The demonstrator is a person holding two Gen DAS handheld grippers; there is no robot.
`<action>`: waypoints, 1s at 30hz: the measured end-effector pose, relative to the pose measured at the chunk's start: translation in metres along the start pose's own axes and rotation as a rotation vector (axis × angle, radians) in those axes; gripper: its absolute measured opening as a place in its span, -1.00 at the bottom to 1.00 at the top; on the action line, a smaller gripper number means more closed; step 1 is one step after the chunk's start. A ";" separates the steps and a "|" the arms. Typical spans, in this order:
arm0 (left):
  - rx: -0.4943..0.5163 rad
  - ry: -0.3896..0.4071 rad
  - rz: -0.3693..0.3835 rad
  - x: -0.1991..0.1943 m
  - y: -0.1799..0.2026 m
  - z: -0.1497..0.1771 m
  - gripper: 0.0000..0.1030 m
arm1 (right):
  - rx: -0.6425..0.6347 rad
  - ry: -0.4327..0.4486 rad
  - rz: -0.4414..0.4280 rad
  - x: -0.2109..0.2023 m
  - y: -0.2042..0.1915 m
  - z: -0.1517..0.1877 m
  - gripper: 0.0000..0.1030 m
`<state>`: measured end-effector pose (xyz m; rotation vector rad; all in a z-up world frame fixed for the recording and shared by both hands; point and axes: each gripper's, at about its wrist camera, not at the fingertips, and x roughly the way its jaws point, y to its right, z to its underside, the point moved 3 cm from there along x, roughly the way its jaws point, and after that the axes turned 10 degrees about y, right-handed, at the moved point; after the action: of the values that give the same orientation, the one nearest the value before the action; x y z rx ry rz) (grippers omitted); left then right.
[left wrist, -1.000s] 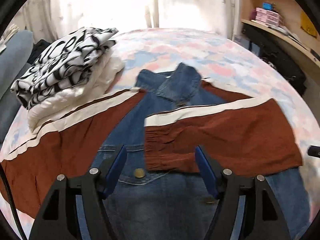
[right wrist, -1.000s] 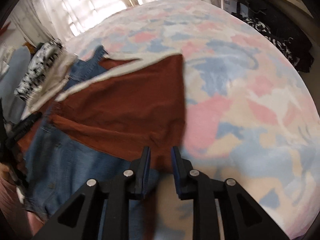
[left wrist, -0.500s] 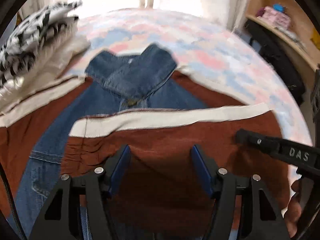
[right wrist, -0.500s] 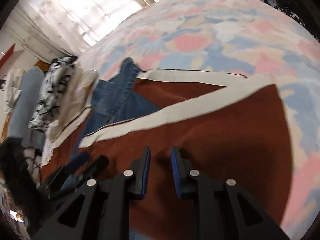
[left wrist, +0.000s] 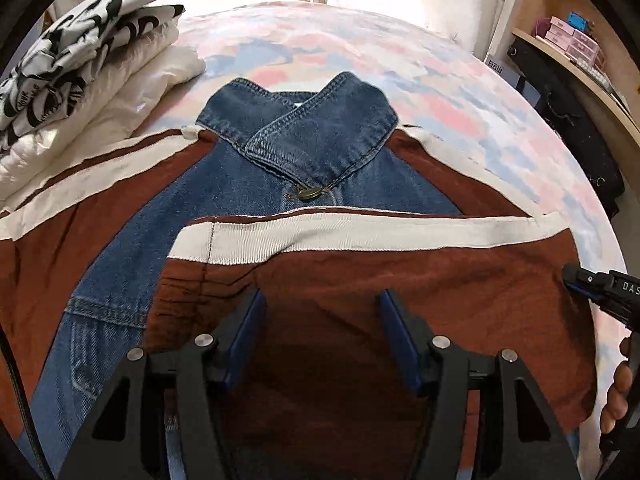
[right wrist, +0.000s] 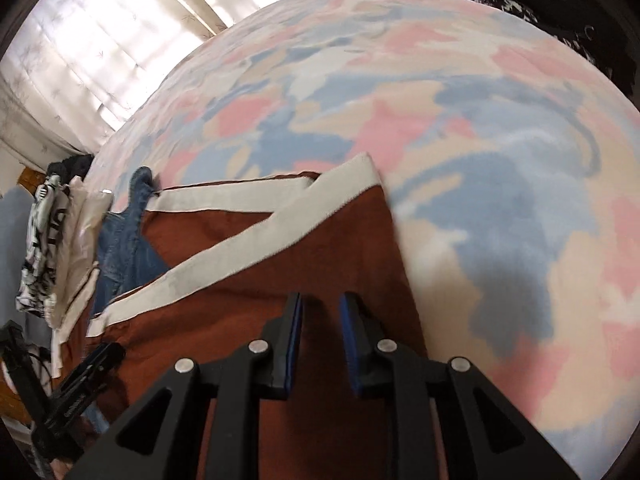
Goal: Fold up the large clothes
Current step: 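Press the folded brown sleeve flat on the denim front with the left gripper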
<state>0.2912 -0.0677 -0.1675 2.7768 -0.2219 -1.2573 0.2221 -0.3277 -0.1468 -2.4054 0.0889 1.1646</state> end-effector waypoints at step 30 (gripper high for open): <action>-0.044 -0.051 0.014 -0.040 -0.004 0.080 0.14 | -0.038 -0.007 -0.045 -0.068 0.010 0.111 -0.59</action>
<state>0.2049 -0.0587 -0.1909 2.7047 -0.2141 -1.3142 0.0958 -0.2977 -0.1582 -2.4232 0.0106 1.1650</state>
